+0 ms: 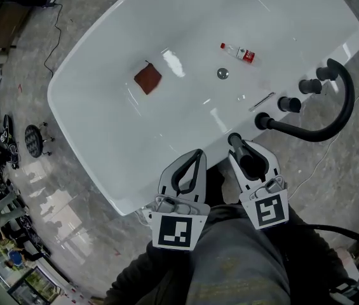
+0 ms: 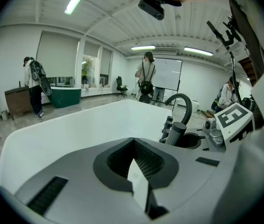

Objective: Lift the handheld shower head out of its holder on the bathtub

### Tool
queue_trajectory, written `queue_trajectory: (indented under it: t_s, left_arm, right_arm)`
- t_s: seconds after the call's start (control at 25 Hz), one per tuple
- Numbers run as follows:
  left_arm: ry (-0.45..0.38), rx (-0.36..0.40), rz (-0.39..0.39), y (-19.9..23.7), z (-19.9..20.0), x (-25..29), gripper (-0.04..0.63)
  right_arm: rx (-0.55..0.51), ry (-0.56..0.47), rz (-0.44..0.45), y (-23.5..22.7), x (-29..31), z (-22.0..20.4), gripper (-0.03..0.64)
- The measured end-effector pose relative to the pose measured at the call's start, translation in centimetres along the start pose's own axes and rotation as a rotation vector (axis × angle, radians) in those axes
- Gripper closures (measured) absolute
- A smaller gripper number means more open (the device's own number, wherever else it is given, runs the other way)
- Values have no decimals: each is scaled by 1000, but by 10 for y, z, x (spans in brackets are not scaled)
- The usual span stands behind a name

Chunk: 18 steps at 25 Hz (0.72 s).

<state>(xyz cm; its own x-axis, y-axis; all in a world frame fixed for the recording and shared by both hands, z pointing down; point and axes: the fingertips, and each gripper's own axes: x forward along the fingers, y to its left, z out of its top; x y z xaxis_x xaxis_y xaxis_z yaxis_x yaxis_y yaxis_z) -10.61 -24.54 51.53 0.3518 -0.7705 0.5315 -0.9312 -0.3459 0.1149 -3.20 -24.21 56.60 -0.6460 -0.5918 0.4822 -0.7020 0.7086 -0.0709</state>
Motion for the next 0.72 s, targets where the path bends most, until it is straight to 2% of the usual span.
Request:
queue_trajectory:
  t_s: [0.4, 0.72]
  left_arm:
    - [-4, 13, -6, -13, 6, -12, 592]
    - [-18, 22, -11, -22, 40, -36, 592]
  right_arm:
    - [6, -25, -13, 1, -15, 10, 476]
    - [5, -35, -23, 1, -37, 45, 476]
